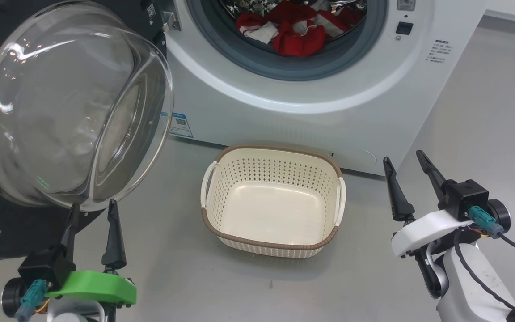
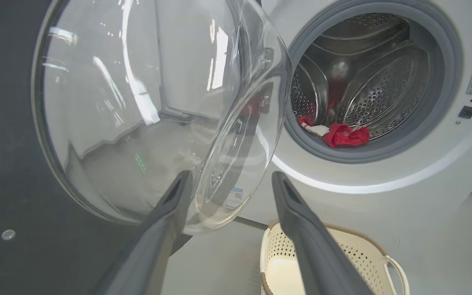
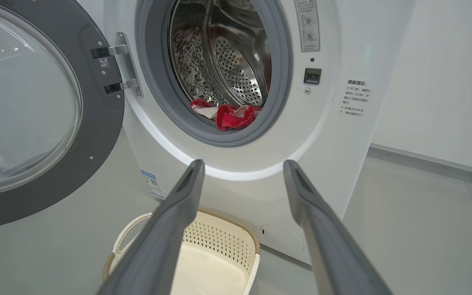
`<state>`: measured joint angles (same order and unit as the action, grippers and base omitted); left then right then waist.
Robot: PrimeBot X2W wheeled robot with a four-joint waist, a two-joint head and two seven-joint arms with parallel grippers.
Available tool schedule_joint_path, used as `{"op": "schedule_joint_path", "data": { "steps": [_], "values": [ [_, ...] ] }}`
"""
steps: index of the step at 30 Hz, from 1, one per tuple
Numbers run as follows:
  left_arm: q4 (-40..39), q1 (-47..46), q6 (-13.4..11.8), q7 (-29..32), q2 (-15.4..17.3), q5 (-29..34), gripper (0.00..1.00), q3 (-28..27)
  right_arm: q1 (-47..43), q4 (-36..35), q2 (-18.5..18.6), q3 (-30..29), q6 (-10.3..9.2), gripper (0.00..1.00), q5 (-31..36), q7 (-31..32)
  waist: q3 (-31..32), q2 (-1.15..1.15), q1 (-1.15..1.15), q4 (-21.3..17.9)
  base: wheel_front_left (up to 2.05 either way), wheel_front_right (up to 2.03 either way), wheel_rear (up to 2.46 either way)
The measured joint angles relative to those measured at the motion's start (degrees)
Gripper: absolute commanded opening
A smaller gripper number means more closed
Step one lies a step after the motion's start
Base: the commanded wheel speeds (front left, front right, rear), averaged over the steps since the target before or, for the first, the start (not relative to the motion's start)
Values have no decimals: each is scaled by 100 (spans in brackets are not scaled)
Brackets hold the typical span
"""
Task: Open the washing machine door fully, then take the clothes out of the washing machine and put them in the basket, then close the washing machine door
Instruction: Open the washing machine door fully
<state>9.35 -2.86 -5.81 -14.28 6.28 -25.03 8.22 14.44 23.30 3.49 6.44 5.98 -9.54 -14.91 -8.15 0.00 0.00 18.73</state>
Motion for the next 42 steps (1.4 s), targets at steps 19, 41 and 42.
{"op": "schedule_joint_path", "data": {
  "steps": [19, 41, 42],
  "values": [
    [-296, 69, 58, 0, 185, 365, 100, 278, -90, -199, -24, 275, -9, 100, -82, 0, -19, 0, 0, -1017, 0, 0, 0],
    [-277, 65, 65, 73, 197, 505, 100, 474, -237, -432, -30, 383, -203, 100, -413, 0, -117, 0, 0, -1755, 0, 0, 0],
    [-277, 64, 65, 86, 197, 505, 100, 474, -238, -437, -30, 386, -203, 100, -413, 0, -117, 0, 0, -1758, 0, 0, 0]
  ]
}}
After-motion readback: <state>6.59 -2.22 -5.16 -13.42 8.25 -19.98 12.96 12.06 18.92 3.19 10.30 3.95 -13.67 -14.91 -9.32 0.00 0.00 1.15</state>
